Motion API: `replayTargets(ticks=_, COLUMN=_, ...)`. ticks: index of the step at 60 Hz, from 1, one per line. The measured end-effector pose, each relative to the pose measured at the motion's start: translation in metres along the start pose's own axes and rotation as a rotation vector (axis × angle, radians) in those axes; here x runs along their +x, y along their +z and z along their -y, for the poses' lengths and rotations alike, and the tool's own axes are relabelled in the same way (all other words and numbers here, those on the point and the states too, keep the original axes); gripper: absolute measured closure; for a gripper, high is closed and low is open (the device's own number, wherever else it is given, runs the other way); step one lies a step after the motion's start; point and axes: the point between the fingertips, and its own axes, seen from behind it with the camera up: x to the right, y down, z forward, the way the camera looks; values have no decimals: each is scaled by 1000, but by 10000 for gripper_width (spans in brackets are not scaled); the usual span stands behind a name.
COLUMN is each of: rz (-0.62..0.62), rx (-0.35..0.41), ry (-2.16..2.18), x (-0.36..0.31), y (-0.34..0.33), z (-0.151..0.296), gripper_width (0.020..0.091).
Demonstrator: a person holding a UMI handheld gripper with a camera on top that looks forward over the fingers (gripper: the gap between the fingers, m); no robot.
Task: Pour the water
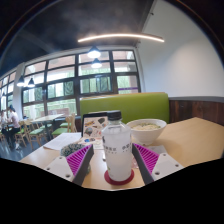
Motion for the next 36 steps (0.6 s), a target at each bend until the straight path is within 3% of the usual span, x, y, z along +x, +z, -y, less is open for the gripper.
replayTargets(ticks=19, rz=-47, rx=81, ry=-37, x=-34, y=-149, z=46, gripper_width=269)
replayTargets(ticks=36, rz=4, rx=75, ry=-10, x=-65, y=-258, z=45, gripper_width=272)
